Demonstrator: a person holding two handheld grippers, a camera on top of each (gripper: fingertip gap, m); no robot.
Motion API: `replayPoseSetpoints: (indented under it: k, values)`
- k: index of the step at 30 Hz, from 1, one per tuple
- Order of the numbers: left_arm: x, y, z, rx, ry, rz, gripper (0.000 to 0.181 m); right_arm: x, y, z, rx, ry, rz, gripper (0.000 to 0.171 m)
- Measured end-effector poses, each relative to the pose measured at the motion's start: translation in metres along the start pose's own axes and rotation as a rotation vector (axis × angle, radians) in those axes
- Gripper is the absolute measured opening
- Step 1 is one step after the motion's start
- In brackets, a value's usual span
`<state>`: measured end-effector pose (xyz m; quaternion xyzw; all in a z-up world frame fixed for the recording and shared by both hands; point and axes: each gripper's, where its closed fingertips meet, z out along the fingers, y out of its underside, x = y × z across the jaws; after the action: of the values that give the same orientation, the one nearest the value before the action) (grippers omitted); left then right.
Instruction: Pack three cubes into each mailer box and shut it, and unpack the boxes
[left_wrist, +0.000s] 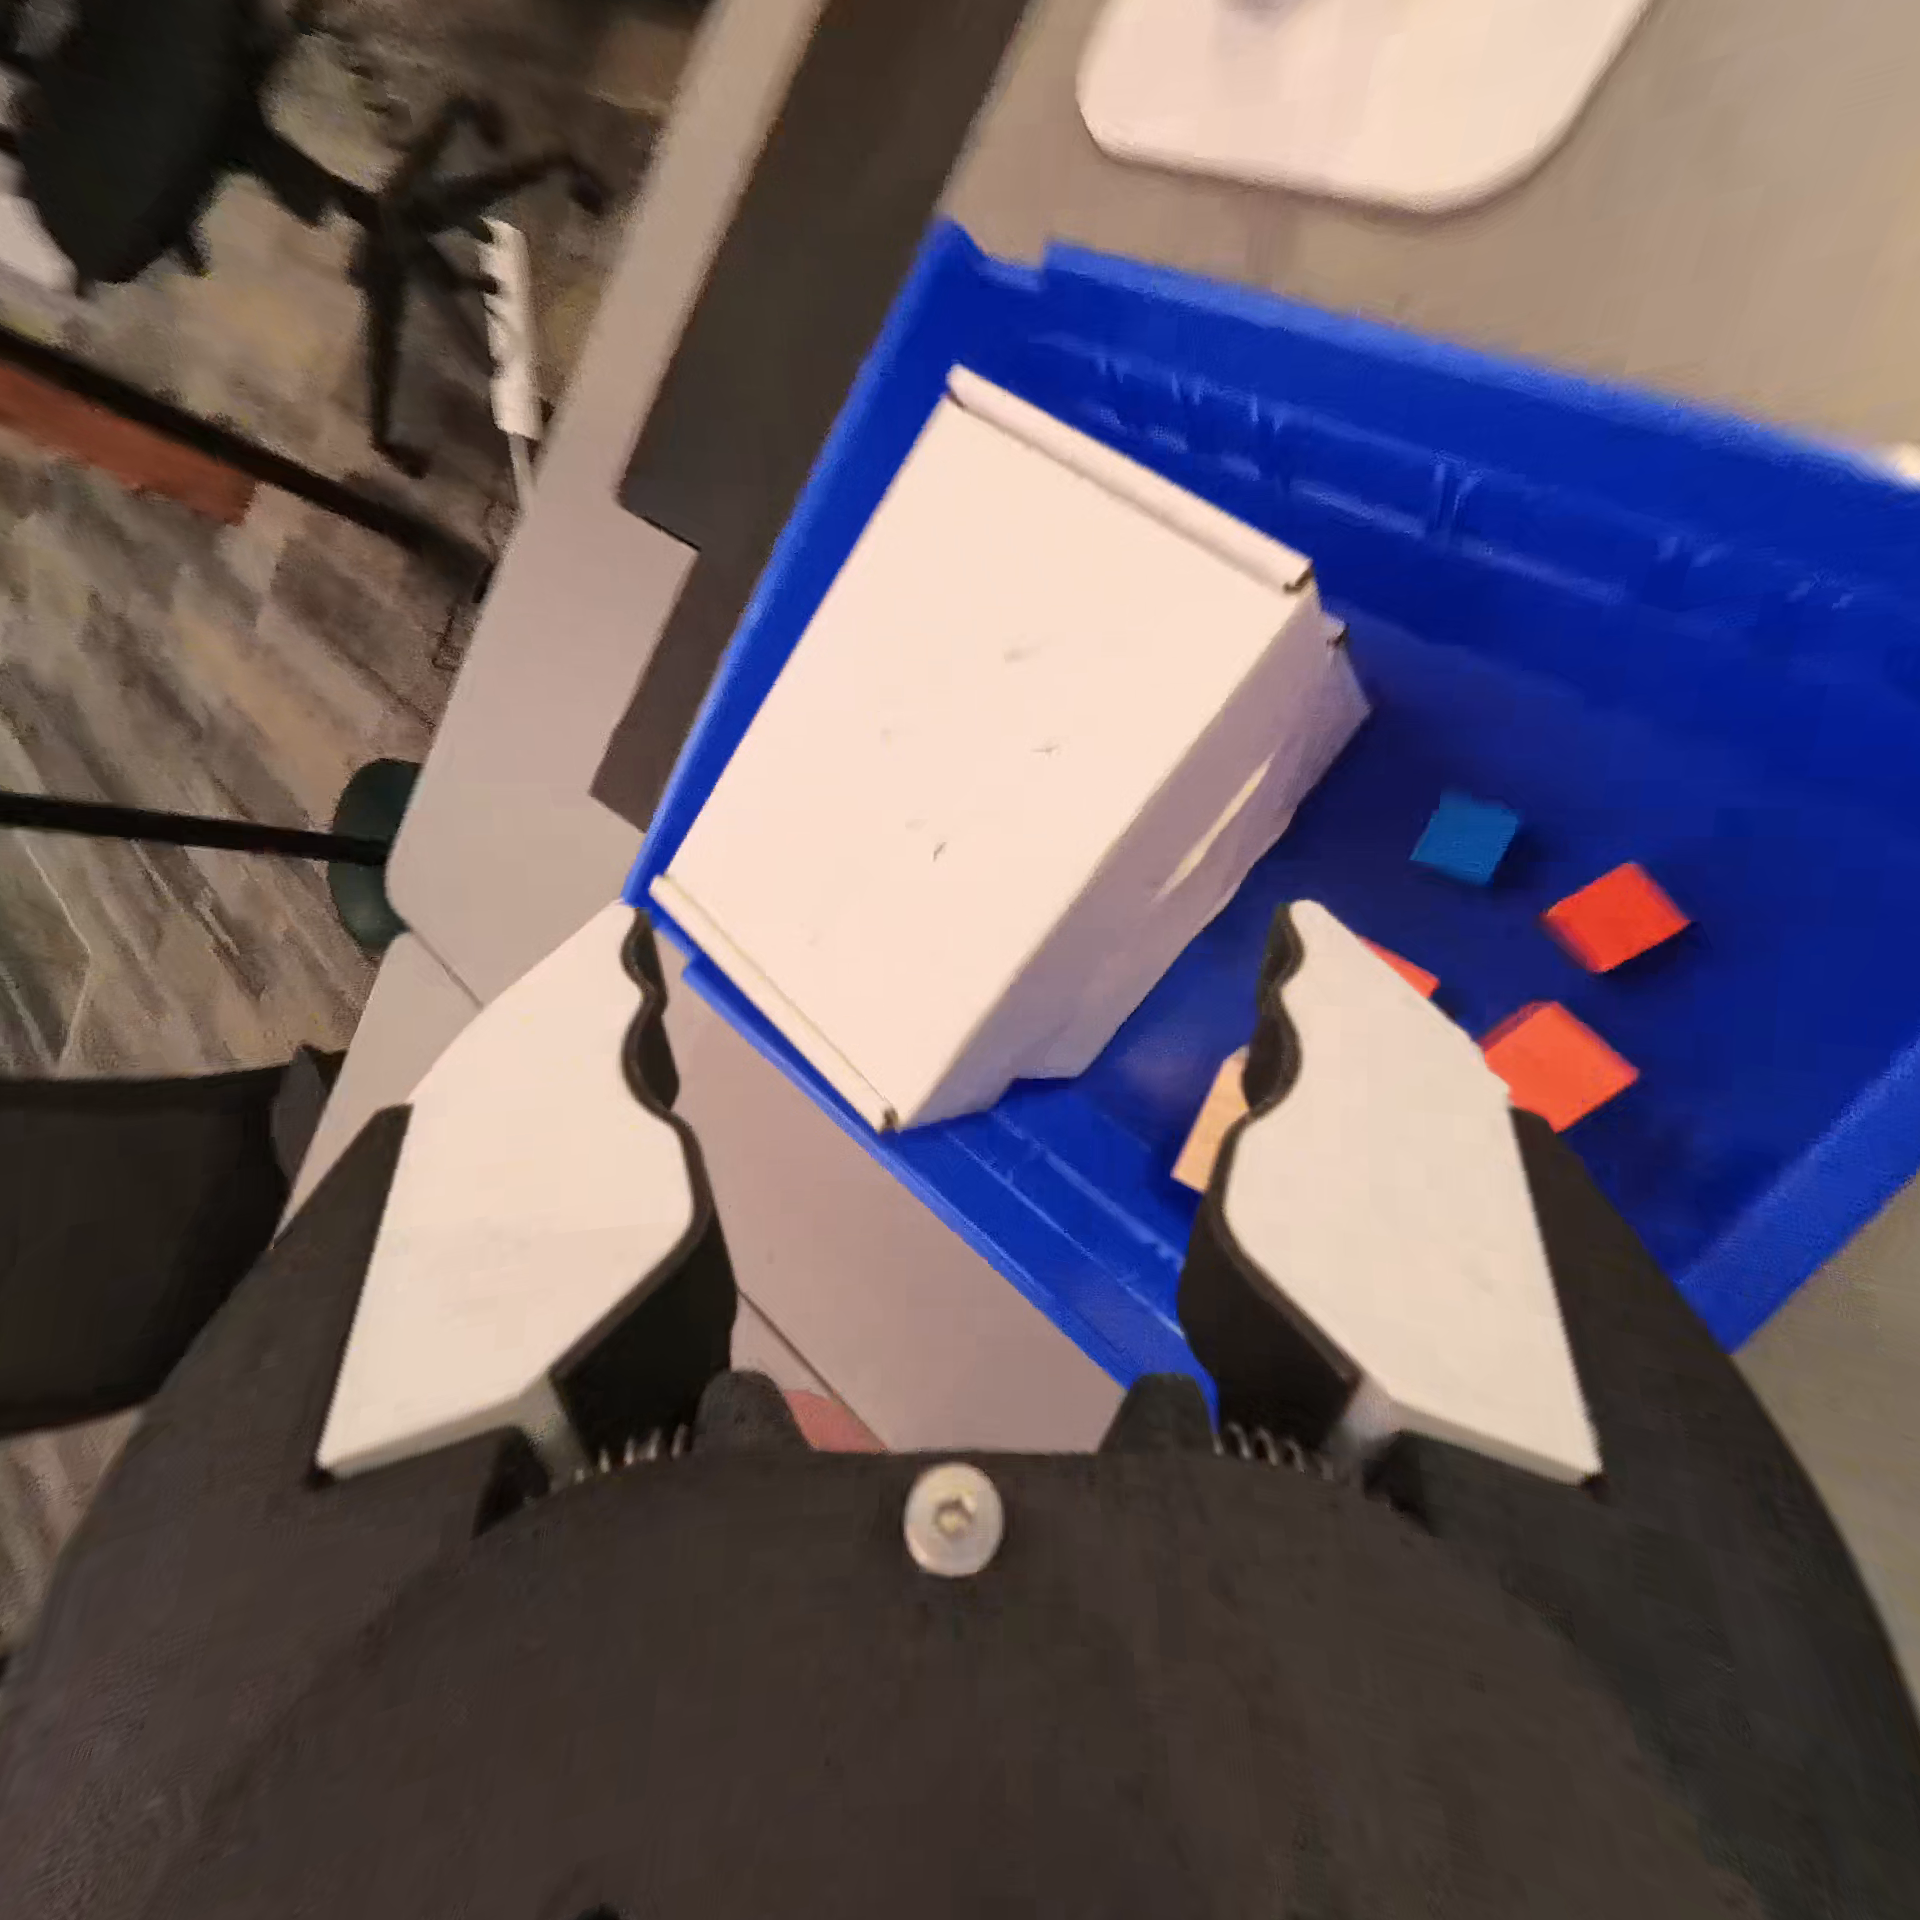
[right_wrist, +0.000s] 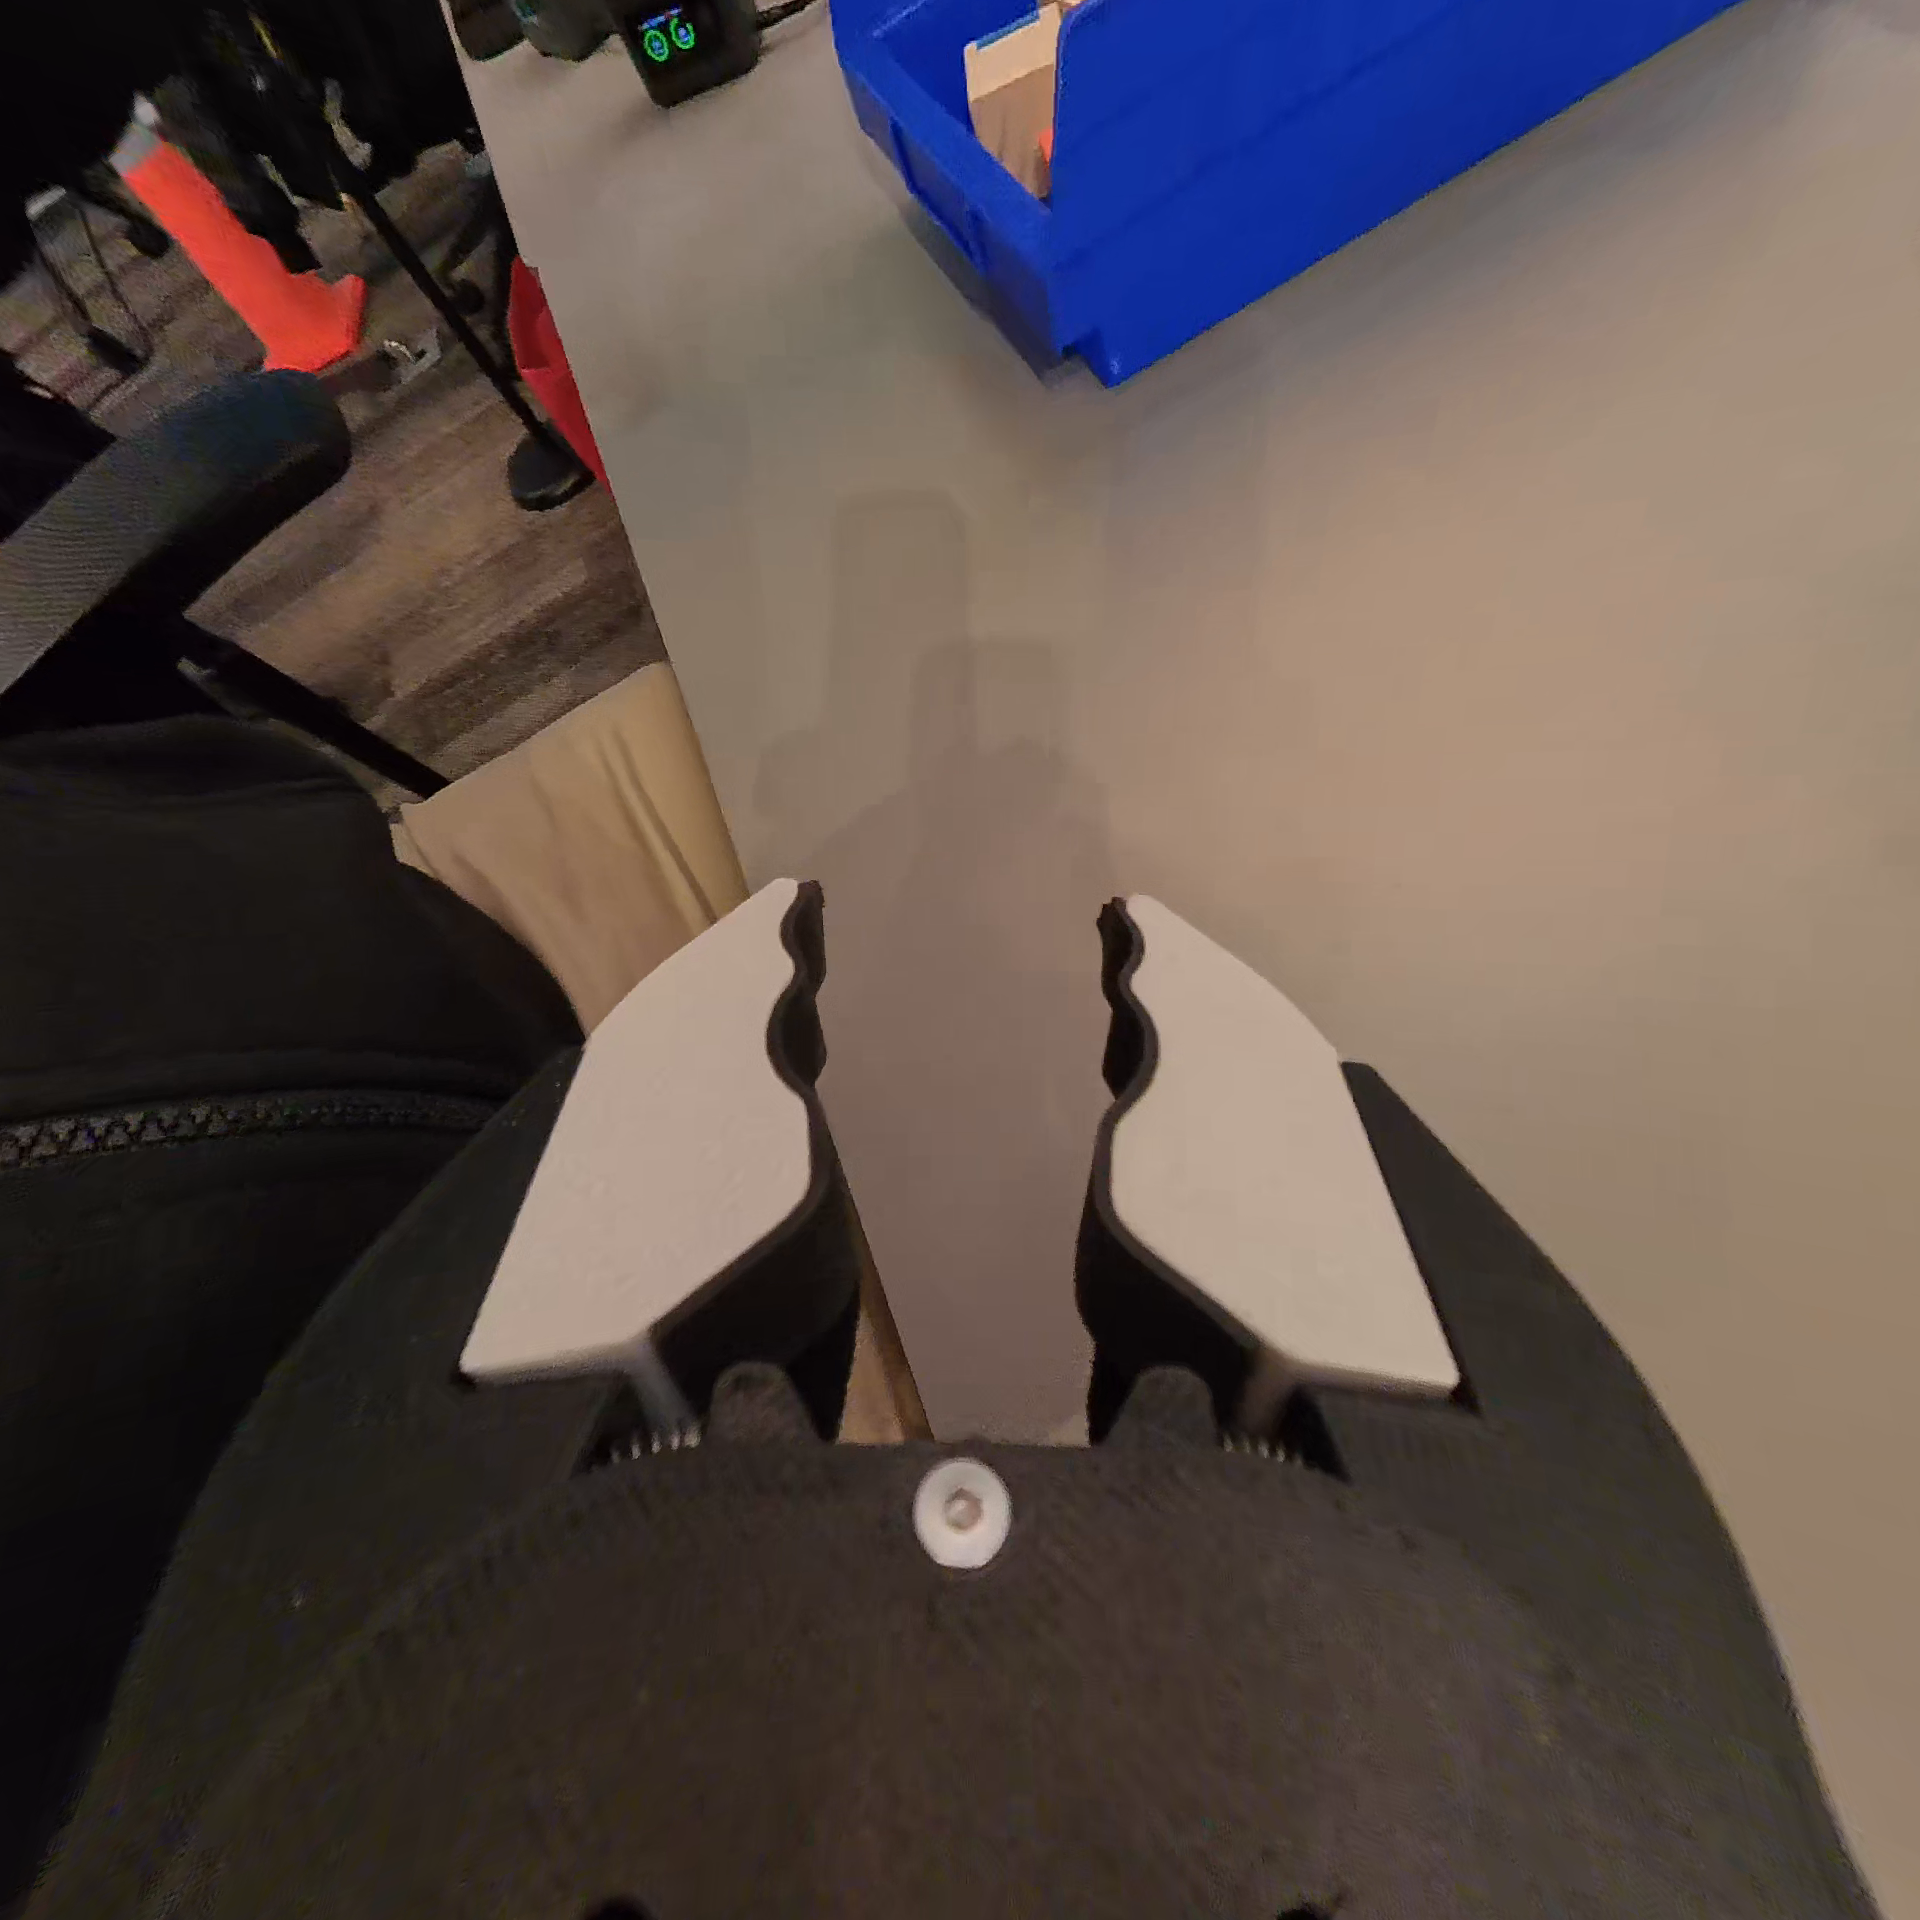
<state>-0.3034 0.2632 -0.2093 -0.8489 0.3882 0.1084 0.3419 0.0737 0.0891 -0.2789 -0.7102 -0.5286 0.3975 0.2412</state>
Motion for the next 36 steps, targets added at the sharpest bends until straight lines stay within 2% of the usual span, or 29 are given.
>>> replayPoseSetpoints:
  k: [3, 5, 8, 11, 13, 17, 23, 27, 30, 36]
  values:
    - [0.006, 0.003, 0.036, -0.150, 0.139, 0.151, 0.119, 0.002, 0.005, 0.003, -0.019, -0.010, 0.019, 0.049]
    - [0.006, -0.002, 0.052, -0.187, 0.183, 0.232, 0.124, 0.003, 0.008, 0.005, -0.031, -0.007, 0.016, 0.049]
    - [0.001, 0.002, 0.069, -0.271, 0.223, 0.333, 0.131, 0.004, 0.010, 0.007, -0.043, -0.011, 0.016, 0.049]
    - [0.003, 0.017, 0.080, -0.369, 0.299, 0.361, 0.130, -0.001, 0.010, 0.008, -0.039, -0.046, 0.027, 0.047]
    - [0.007, 0.018, 0.087, -0.374, 0.325, 0.355, 0.138, -0.002, 0.011, 0.009, -0.043, -0.057, 0.029, 0.046]
    - [0.003, 0.017, 0.093, -0.374, 0.313, 0.384, 0.131, -0.002, 0.012, 0.011, -0.050, -0.065, 0.033, 0.046]
    - [-0.010, 0.017, 0.093, -0.364, 0.293, 0.350, 0.138, 0.000, 0.013, 0.011, -0.053, -0.065, 0.042, 0.045]
    - [-0.003, 0.022, 0.096, -0.402, 0.353, 0.363, 0.134, 0.000, 0.014, 0.013, -0.059, -0.071, 0.047, 0.045]
    - [-0.003, 0.024, 0.098, -0.430, 0.333, 0.402, 0.134, 0.001, 0.015, 0.013, -0.065, -0.068, 0.047, 0.045]
    - [-0.002, 0.021, 0.098, -0.381, 0.293, 0.387, 0.131, 0.002, 0.017, 0.013, -0.069, -0.065, 0.050, 0.045]
